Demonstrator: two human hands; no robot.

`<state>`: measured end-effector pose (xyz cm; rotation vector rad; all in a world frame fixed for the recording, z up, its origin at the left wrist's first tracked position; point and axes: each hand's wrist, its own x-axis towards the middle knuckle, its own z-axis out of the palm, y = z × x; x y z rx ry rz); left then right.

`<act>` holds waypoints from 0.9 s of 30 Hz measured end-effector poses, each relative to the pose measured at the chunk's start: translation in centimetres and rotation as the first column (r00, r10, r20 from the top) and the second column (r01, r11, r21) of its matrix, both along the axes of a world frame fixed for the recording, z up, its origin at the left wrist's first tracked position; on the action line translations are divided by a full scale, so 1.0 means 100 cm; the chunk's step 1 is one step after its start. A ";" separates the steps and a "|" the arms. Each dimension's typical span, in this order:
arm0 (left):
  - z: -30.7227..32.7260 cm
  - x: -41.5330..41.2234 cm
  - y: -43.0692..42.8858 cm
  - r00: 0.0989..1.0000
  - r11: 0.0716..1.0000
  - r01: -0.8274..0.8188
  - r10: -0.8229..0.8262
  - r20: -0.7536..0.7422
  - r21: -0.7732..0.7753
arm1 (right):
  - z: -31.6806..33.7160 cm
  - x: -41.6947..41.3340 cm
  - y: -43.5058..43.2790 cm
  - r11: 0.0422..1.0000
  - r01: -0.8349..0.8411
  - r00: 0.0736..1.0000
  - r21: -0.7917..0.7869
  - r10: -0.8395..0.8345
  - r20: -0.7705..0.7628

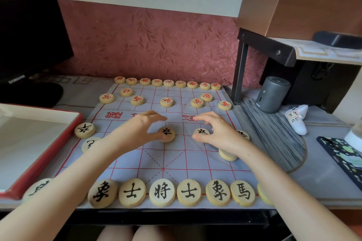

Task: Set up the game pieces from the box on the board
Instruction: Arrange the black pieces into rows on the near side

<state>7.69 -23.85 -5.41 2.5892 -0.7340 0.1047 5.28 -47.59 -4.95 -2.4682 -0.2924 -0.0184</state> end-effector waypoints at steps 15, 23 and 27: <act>0.004 -0.045 0.134 0.987 0.987 -0.159 0.159 0.003 0.027 | 0.011 0.029 0.144 0.945 -0.309 0.951 -0.106 0.305 -0.053; -0.005 -0.039 0.139 0.996 0.997 -0.065 0.068 -0.065 0.044 | 0.001 0.043 0.163 0.884 -0.359 0.933 -0.301 0.348 -0.091; -0.013 -0.034 0.137 0.985 0.986 -0.166 0.166 -0.044 0.012 | 0.000 0.041 0.164 0.900 -0.272 0.956 -0.342 0.294 0.012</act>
